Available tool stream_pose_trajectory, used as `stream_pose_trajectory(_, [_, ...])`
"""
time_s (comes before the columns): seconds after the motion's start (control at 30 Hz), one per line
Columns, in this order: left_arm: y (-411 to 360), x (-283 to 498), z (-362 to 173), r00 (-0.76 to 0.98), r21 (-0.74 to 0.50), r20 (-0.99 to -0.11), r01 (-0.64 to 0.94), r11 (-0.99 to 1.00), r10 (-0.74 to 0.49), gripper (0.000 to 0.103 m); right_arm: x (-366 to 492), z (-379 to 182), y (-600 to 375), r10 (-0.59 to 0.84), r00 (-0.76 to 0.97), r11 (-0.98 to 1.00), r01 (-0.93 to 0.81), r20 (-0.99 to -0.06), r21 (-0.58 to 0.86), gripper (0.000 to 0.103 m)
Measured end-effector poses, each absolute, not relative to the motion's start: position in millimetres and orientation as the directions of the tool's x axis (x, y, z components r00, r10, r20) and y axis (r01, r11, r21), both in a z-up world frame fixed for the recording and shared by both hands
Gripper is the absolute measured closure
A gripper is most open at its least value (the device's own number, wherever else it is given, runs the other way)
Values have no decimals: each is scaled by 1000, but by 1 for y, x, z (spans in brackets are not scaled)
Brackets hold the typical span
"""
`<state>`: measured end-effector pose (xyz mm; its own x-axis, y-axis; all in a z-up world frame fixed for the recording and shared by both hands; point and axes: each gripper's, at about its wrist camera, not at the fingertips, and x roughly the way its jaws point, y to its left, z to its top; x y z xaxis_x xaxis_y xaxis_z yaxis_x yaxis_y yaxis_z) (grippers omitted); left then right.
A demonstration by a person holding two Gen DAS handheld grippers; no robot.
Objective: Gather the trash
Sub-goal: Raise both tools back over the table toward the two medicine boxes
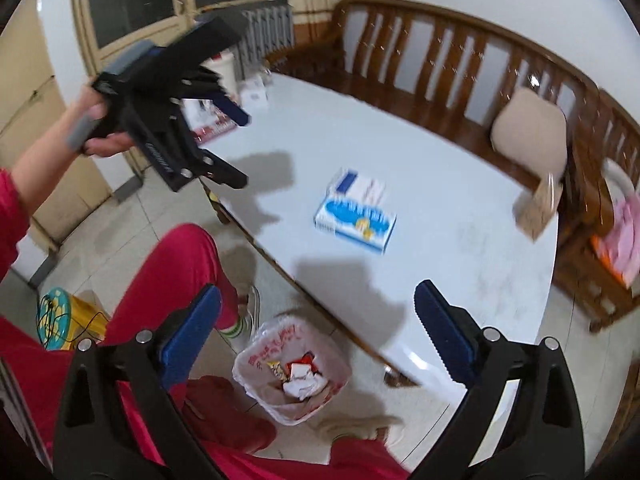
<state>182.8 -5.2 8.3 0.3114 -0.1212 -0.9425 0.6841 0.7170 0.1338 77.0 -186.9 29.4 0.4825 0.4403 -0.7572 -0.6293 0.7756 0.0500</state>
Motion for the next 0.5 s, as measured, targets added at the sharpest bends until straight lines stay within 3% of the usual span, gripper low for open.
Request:
stream_pose_trajectory(0.23, [-10,212,-3,311,248,-950,802,544,-26,8,120,68,-208,413,493,772,-635,-766,8,7])
stream_pose_trajectory(0.5, [-19,234,-38,221,207,-975,899,386,9,8,175,67,-201,386,445,742,-670,-809,-15,7])
